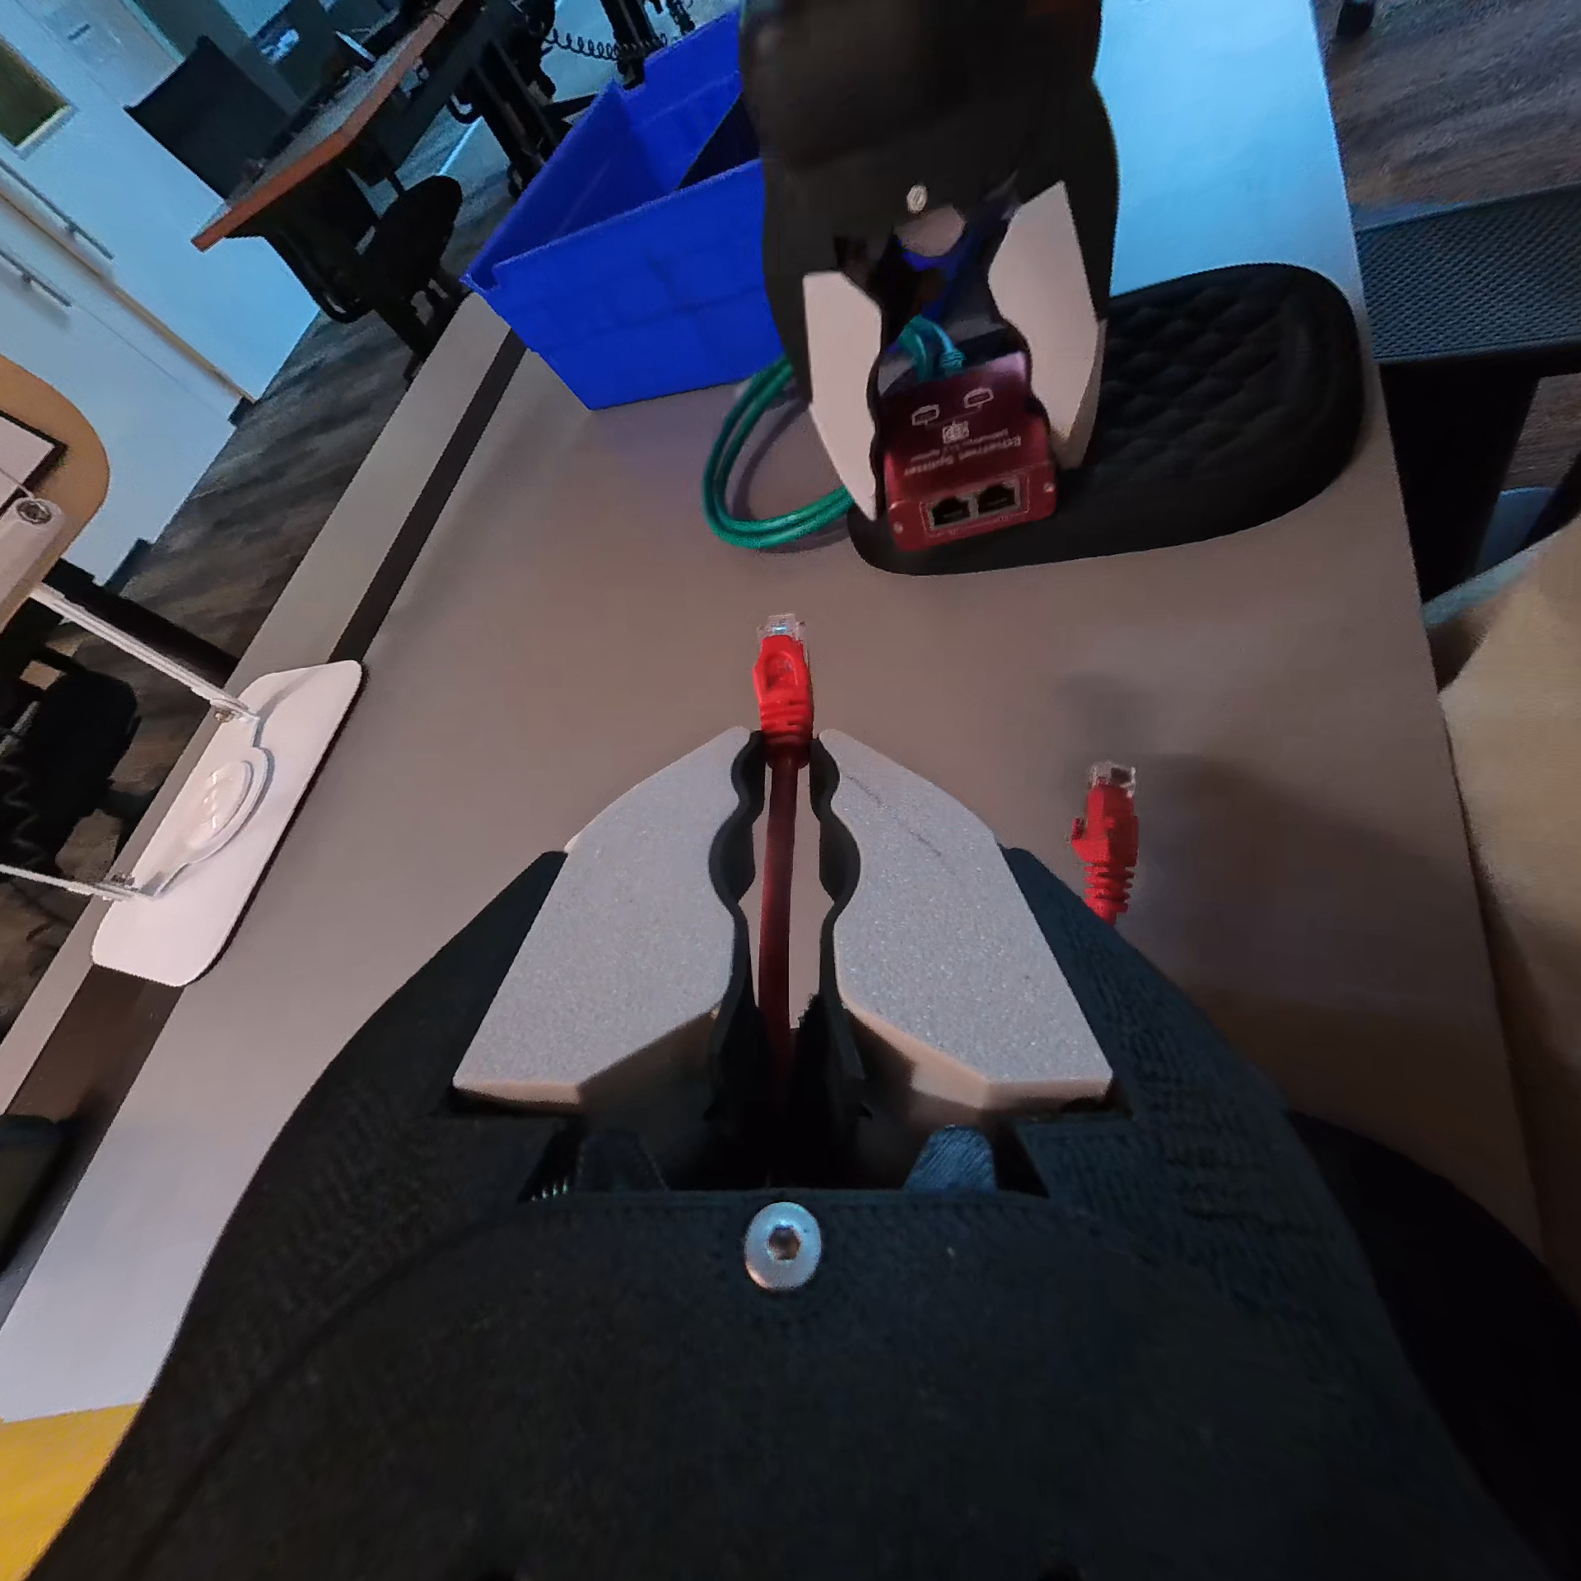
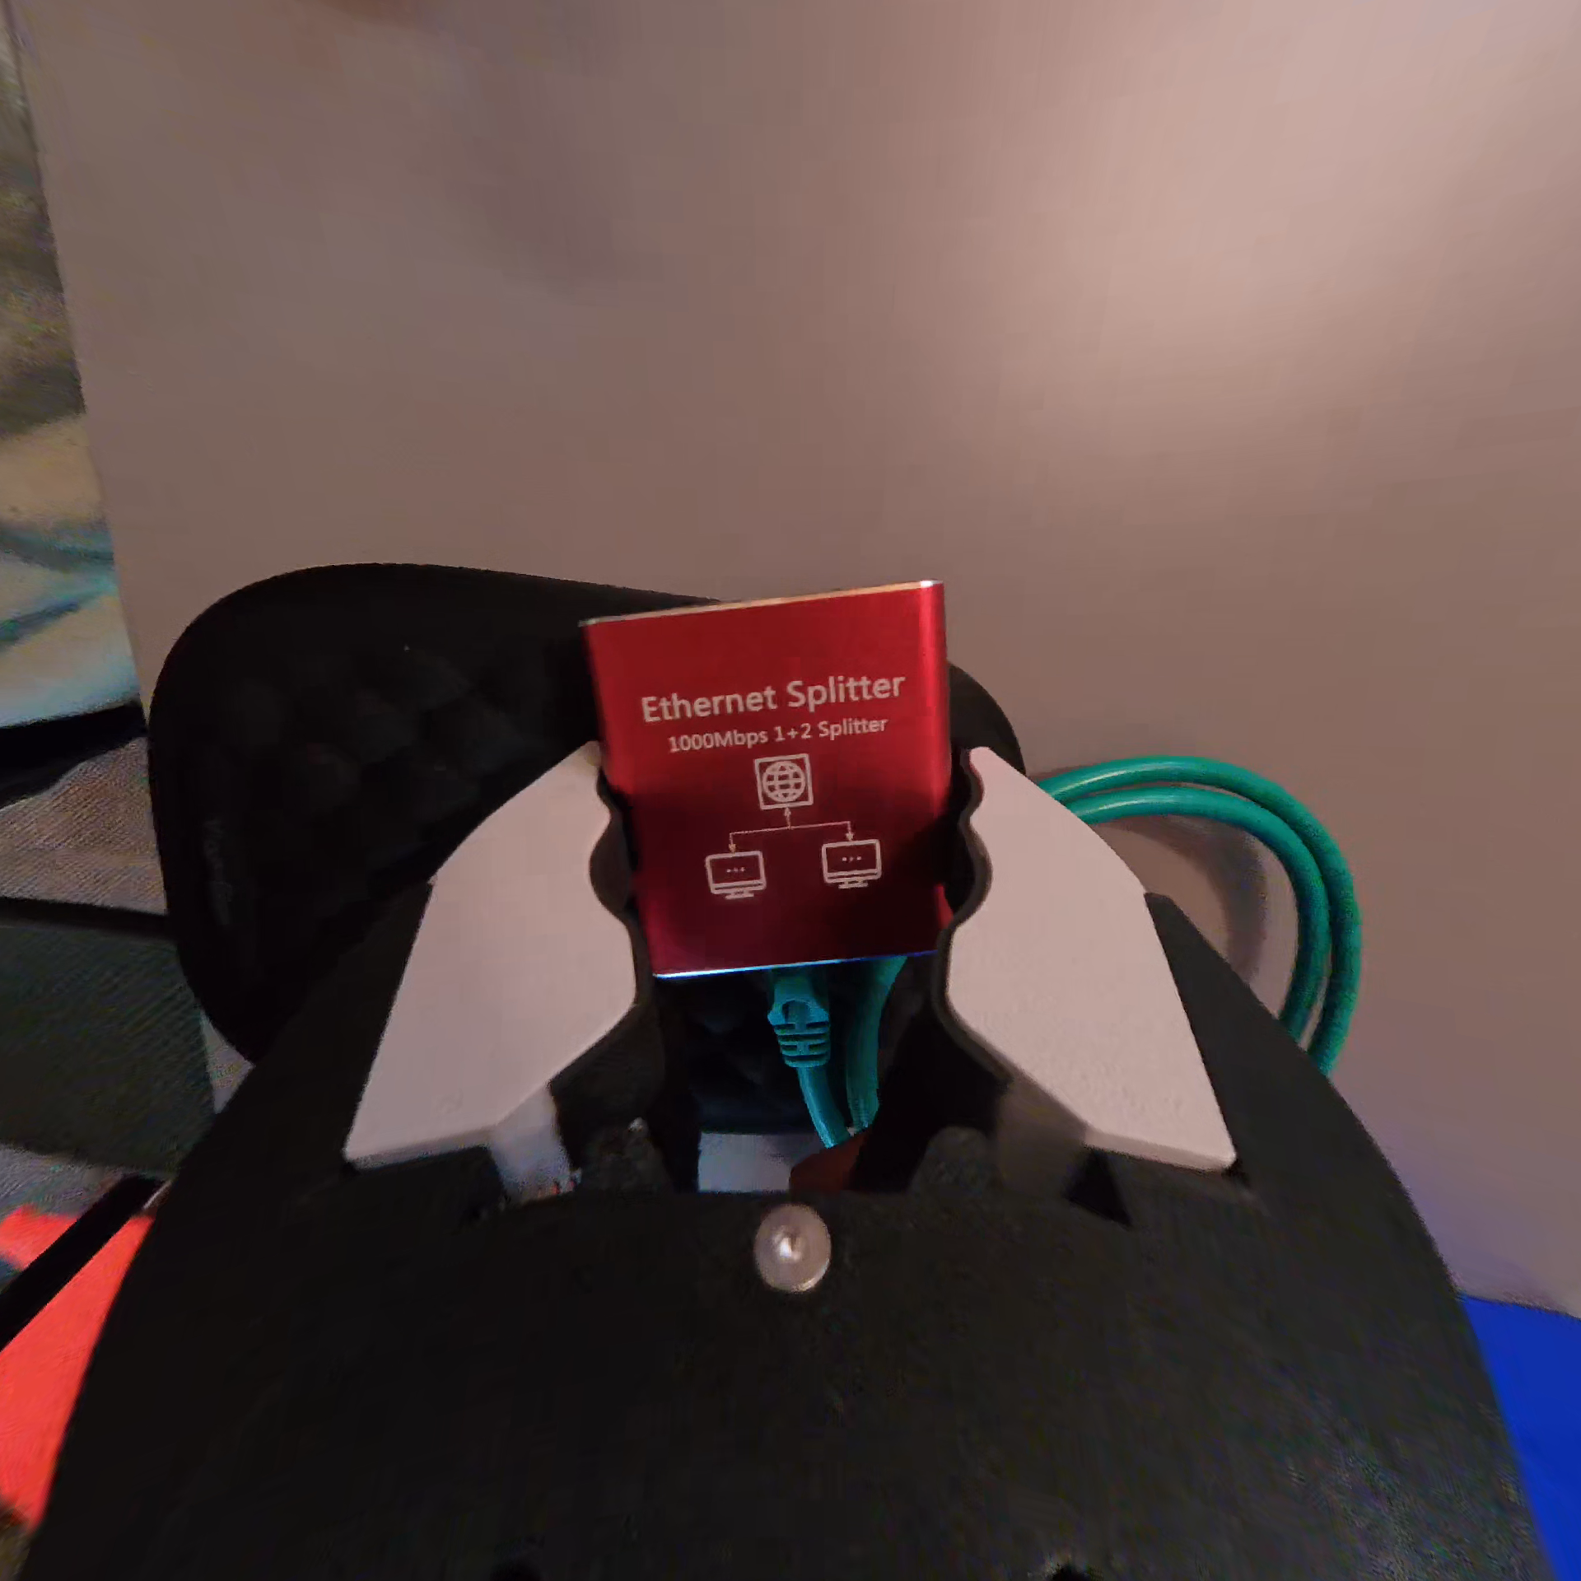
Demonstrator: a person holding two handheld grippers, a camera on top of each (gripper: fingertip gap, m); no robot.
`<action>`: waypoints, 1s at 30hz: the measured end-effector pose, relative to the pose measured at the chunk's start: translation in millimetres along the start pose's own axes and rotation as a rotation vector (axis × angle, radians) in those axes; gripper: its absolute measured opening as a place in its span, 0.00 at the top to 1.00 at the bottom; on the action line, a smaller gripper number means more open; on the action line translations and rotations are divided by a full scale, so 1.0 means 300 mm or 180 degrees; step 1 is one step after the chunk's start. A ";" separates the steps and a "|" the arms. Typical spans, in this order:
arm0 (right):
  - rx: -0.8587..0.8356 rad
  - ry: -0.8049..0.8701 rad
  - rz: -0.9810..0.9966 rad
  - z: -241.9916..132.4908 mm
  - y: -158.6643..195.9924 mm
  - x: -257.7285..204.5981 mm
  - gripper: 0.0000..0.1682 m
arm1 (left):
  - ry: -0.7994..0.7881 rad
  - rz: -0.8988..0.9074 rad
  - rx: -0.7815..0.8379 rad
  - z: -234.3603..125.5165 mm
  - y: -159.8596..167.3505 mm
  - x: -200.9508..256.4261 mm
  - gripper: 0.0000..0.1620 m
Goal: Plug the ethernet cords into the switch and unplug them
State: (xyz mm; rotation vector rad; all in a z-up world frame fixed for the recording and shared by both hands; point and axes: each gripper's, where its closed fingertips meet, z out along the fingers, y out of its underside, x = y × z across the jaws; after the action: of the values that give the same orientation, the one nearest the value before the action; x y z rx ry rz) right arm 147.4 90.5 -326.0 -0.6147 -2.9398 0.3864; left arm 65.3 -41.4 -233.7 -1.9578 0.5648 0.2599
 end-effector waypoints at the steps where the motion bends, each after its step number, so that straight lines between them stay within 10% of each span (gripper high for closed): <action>1: 0.0124 0.0057 0.0000 -0.007 -0.001 -0.001 0.56 | -0.0008 0.0001 -0.0011 0.002 0.001 0.000 0.94; 17: 0.0559 0.0160 0.0674 -0.043 -0.166 -0.008 0.57 | 0.0304 0.0137 -0.0628 0.099 0.035 0.103 0.94; 30: 0.0449 -0.0011 0.0351 -0.021 -0.216 0.008 0.57 | 0.1038 -0.0371 0.0151 0.119 -0.020 0.150 0.94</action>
State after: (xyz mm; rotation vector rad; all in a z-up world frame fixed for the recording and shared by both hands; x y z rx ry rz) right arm 121.7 35.6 -302.3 -0.7587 -2.8580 0.6007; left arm 109.8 -19.4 -263.6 -1.9914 0.6561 -0.1482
